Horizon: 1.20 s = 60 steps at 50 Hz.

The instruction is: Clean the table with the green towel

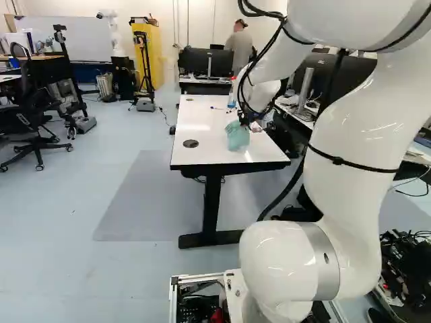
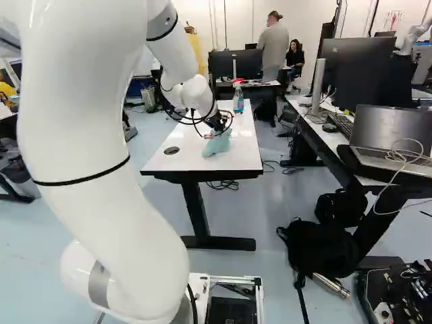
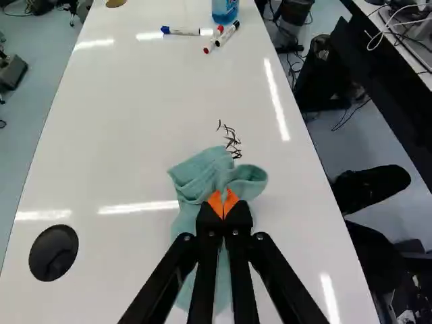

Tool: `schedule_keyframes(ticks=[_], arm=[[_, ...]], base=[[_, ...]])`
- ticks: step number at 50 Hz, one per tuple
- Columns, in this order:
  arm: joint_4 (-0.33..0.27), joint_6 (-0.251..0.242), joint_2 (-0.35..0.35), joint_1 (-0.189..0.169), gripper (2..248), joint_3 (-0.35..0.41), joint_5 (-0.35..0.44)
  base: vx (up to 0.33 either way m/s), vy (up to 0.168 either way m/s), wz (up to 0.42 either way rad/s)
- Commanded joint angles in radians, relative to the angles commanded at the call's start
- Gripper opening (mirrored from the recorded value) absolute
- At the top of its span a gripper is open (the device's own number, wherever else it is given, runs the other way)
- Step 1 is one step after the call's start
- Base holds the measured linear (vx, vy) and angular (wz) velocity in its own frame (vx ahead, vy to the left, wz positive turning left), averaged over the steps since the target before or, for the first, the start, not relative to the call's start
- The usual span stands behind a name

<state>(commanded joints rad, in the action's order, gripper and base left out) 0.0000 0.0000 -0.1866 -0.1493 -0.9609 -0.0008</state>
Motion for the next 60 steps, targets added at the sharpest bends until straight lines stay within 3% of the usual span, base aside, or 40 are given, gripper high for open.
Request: schedule_keyframes(ticks=[34, 60], arm=[[0.0, 0.0, -0.118, -0.083, 21, -0.137, 0.0], [0.0, 0.0, -0.206, -0.06, 21, -0.243, 0.0]], base=[[0.0, 0.0, 0.0], [0.0, 0.0, 0.0]])
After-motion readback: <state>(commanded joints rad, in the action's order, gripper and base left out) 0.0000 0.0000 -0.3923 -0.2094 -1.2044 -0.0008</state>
